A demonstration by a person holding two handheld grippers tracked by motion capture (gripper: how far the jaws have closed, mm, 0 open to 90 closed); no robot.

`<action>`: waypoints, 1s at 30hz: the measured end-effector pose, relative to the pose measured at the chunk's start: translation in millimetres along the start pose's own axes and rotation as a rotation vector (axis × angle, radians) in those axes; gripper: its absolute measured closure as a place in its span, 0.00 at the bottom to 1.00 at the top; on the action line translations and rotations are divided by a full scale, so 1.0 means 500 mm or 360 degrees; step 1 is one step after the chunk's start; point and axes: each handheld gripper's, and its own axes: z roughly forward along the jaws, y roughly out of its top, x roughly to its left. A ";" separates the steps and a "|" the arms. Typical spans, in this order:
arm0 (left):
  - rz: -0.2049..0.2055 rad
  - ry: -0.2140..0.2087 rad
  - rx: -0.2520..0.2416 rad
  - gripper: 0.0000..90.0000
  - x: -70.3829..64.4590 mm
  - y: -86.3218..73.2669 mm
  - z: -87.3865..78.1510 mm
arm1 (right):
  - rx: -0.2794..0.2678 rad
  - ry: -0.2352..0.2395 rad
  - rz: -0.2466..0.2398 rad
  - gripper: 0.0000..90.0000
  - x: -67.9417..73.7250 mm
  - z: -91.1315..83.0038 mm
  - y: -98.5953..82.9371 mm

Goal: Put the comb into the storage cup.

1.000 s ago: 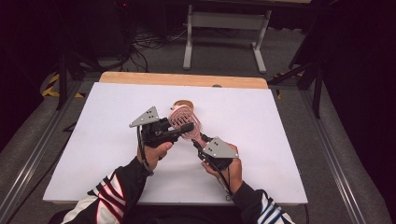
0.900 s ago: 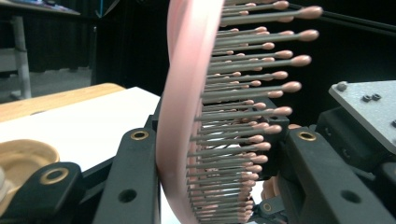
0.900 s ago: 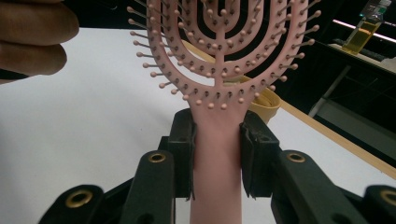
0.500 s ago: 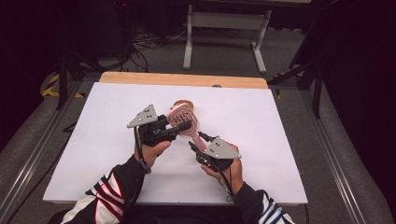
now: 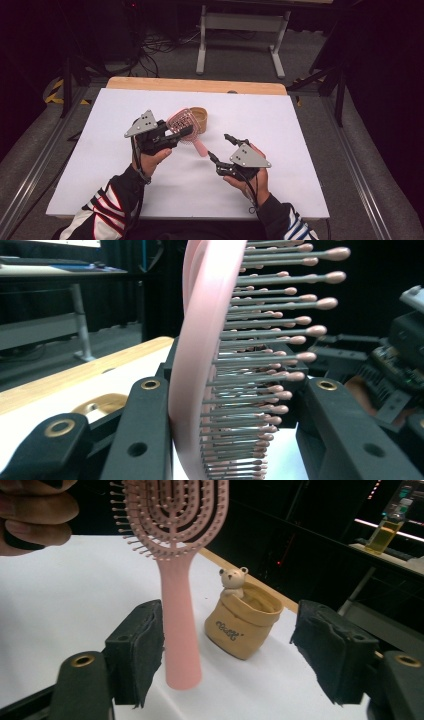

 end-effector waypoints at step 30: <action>0.0040 0.0195 0.0008 0.70 0.054 0.011 -0.068 | 0.0014 -0.0106 0.0035 0.19 -0.039 -0.039 -0.026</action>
